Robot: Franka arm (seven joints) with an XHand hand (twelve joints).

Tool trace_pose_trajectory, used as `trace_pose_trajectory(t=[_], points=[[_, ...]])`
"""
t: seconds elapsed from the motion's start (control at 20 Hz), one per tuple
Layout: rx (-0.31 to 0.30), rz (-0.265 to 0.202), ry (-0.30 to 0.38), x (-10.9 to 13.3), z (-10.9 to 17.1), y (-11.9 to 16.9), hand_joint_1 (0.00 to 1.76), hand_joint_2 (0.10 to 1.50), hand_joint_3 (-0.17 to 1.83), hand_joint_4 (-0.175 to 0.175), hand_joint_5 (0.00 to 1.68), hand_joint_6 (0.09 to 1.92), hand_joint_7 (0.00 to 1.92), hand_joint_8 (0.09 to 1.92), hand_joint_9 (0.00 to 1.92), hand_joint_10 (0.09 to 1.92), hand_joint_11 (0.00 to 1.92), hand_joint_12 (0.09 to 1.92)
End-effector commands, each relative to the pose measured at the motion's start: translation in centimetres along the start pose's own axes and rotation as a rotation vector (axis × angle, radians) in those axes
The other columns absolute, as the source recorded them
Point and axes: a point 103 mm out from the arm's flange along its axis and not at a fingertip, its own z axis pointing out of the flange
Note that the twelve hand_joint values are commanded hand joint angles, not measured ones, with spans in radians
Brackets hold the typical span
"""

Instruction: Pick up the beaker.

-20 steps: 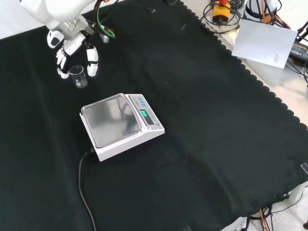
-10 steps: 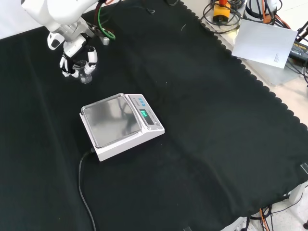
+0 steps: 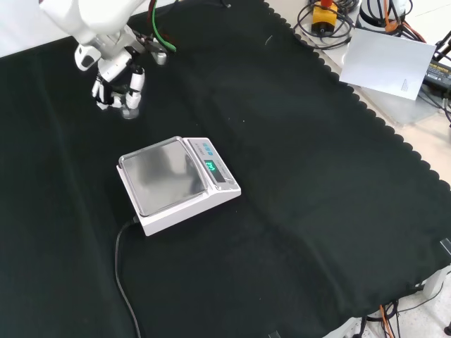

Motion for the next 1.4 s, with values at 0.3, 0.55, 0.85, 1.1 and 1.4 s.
trace_pose_trajectory(t=[0.3,0.55,0.85,1.1,1.4], points=[[-0.085,-0.049,-0.086,1.6,-4.9,-1.5,1.09,1.27,0.01,-0.175,0.70,1.42,0.55,1.09,0.78,1.02,0.83,1.02],[-0.041,-0.074,-0.124,2.4,-6.4,-2.5,1.09,1.27,0.01,-0.175,0.70,1.42,0.56,1.10,0.79,1.03,0.84,1.02],[0.018,-0.119,-0.135,3.5,-8.3,-4.2,1.09,1.26,0.01,-0.175,0.71,1.41,0.58,1.11,0.80,1.04,0.84,1.03],[0.024,-0.134,-0.164,4.3,-9.8,-5.8,1.09,1.26,0.01,-0.175,0.71,1.40,0.60,1.11,0.81,1.04,0.85,1.03],[0.025,-0.147,-0.193,5.4,-10.5,-7.0,1.10,1.26,0.01,-0.175,0.72,1.40,0.61,1.11,0.82,1.04,0.86,1.03]])
